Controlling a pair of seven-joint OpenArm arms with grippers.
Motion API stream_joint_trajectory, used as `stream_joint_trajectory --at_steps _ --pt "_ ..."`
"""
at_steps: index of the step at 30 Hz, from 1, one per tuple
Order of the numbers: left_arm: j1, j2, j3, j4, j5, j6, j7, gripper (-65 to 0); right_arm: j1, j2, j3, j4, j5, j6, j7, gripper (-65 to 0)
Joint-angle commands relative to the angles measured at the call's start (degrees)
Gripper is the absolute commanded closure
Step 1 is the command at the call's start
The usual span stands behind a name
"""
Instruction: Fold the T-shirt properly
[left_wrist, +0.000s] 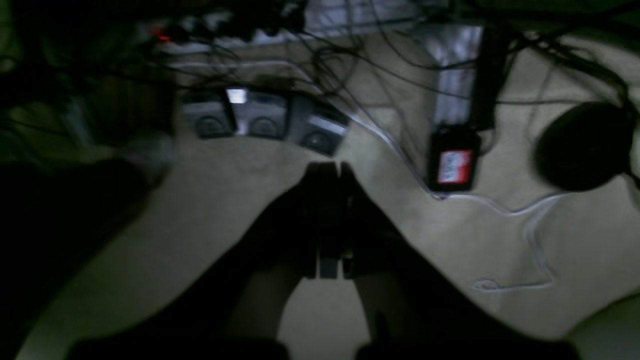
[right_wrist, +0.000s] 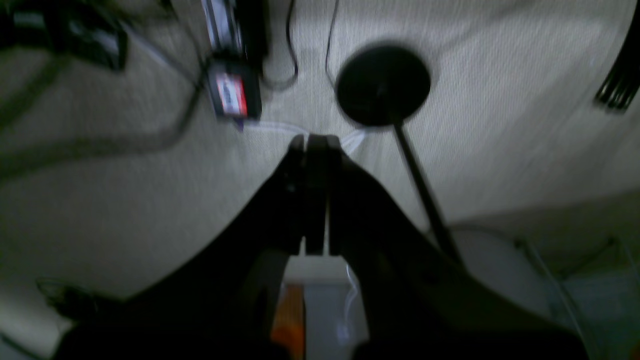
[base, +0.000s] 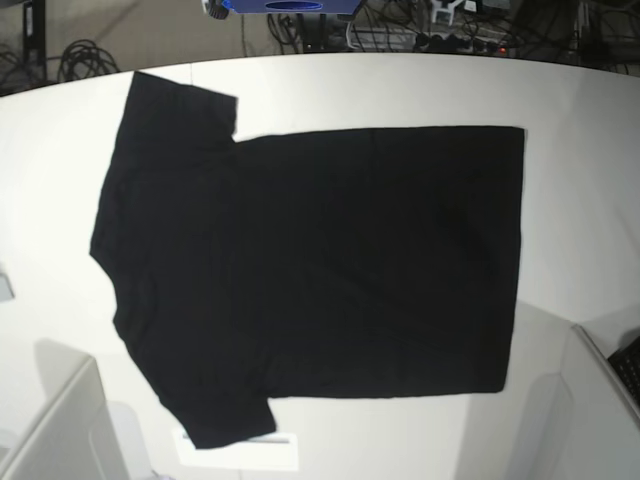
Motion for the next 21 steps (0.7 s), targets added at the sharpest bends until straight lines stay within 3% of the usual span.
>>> stream_joint_trajectory --at_steps 1,8,15,21 --pt "3.71 -0.88 0.04 2.97 0.06 0.21 -0.20 0.0 -2.79 0.08 1.49 3.45 0.23 0.27 -0.89 0.0" --pt "23.05 -5.01 -0.84 29.25 -1.26 0.21 -0.29 0.0 -18.97 -1.50 8.43 32.82 0.23 0.36 -5.55 0.0" --pt "36.94 -11.96 -0.75 51.85 -20.34 0.21 -0.82 0.0 -27.14 -6.51 16.78 55.59 0.23 0.36 -7.84 0.0" --pt "44.94 -14.42 -0.84 68.64 -22.62 0.21 -0.82 0.0 -27.32 -6.95 20.92 69.56 0.23 0.36 -13.38 0.0"
